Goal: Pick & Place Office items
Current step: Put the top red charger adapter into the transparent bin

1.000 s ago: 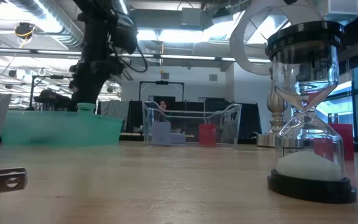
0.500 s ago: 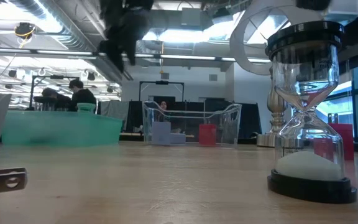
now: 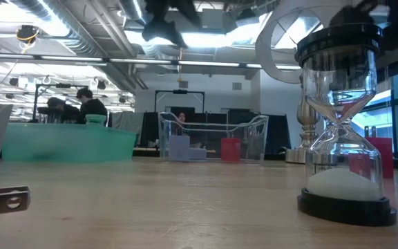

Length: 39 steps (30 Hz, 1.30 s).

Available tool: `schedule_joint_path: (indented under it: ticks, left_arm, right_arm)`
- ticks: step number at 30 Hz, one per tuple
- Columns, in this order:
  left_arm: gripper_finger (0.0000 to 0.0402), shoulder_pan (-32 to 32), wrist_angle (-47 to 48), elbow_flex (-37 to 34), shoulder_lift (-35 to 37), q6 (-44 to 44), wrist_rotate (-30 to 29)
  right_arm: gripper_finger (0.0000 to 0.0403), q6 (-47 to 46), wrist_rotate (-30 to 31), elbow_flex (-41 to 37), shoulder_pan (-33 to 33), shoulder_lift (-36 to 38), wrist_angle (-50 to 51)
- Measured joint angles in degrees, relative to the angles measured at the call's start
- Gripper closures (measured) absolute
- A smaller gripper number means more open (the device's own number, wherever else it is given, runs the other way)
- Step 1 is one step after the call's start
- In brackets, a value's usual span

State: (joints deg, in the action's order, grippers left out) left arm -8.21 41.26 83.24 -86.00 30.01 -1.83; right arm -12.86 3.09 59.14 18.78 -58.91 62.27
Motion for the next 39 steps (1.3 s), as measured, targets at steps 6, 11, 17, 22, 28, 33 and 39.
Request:
schedule_joint_path:
  ticks: [6,11,17,22,28,33,39]
  left_arm:
    - [0.0128,3.6,-2.8,0.0,0.0,8.0,-0.6]
    - [0.0128,6.8,-4.1,0.0,0.0,12.3,-4.5]
    - [0.0128,9.8,-4.2,0.0,0.0,15.6,-9.2]
    - [0.0128,10.7,-4.2,0.0,0.0,16.0,-12.4]
    - [0.0128,10.8,-4.2,0.0,0.0,15.9,-14.0]
    - [0.0128,10.4,-4.2,0.0,0.0,15.3,-14.0]
    - [0.0128,9.9,-4.2,0.0,0.0,10.7,-14.1]
  right_arm:
    - [0.0014,7.1,1.0,-8.6,0.1,-2.1,-4.4]
    - [0.0014,9.3,0.8,-16.3,0.1,-3.1,-15.0]
    - [0.0014,9.1,2.0,-22.0,0.1,-4.6,-23.7]
    - [0.0014,9.3,2.8,-26.4,0.1,-7.0,-28.0]
    - [0.0016,5.3,8.8,-27.6,-0.1,-10.7,-29.4]
    - [0.0047,1.7,3.9,-27.6,-1.1,-13.1,-29.4]
    - [0.0134,-1.6,0.2,-27.6,-1.2,-15.0,-29.5]
